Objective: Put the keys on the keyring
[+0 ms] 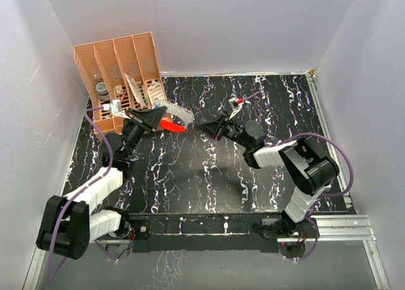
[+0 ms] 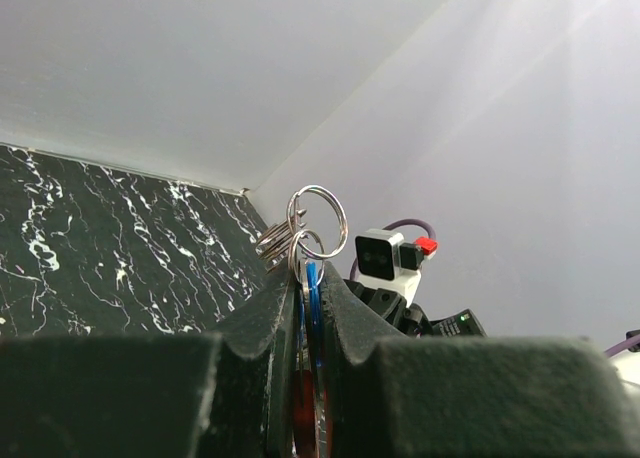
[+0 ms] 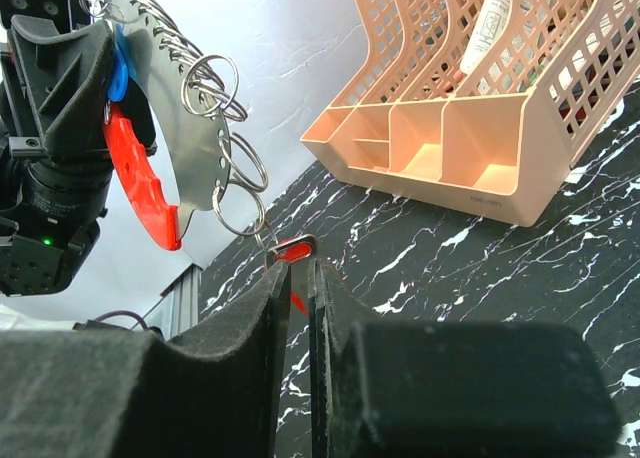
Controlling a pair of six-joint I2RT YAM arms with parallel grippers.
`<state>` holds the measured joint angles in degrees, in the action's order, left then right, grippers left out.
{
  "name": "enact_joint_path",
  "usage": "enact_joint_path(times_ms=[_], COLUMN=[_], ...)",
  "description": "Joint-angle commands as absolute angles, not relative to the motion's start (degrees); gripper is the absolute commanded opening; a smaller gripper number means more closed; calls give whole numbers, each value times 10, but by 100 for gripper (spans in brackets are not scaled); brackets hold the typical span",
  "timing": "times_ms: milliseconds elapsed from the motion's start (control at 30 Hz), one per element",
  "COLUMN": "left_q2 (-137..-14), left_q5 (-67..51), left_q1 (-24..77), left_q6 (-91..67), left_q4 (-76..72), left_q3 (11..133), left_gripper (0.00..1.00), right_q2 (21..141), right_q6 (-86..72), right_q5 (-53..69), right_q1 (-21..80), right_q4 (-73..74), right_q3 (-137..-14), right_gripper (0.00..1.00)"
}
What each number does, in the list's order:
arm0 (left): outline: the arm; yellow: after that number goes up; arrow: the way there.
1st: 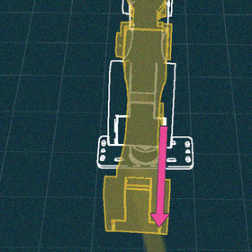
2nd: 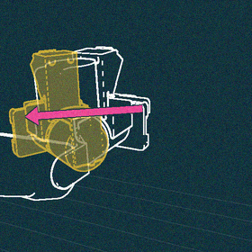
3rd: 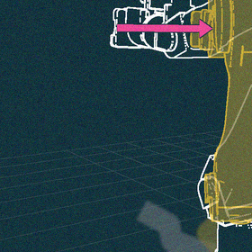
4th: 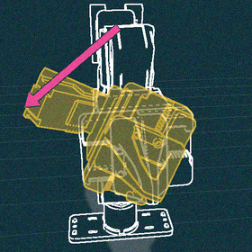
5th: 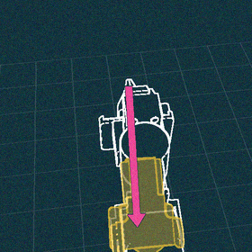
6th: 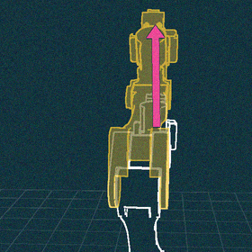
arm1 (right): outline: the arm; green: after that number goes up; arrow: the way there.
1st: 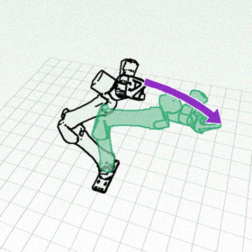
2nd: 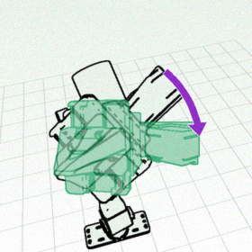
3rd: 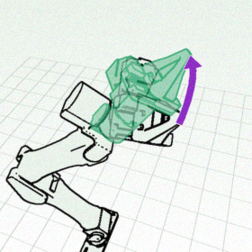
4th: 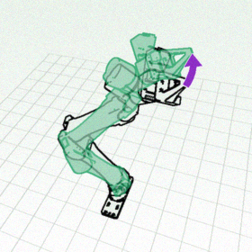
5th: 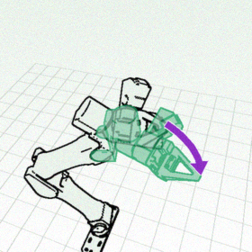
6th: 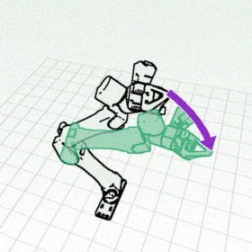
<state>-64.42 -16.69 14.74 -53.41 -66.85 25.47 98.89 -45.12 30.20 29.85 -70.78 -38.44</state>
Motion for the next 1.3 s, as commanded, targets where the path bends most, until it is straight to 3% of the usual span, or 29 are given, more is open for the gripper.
enact_joint_path(times_ms=[0,267,700,1267], left_q2=[-636,-639,-650,-664], left_q5=[-158,-156,-161,-165], left_q1=[145,145,145,145], left_q6=[-535,-537,-543,-544], left_q4=[-704,-695,-695,-702], left_q3=[257,259,260,263], left_gripper=[0,0,0,0], right_q2=[977,939,886,898], right_q6=[-447,-403,-306,-295], right_q5=[304,310,307,323], right_q1=[294,290,291,293], right_q4=[-741,-700,-577,-555], right_q3=[-375,-374,-411,-448], right_gripper=[13,22,24,24])
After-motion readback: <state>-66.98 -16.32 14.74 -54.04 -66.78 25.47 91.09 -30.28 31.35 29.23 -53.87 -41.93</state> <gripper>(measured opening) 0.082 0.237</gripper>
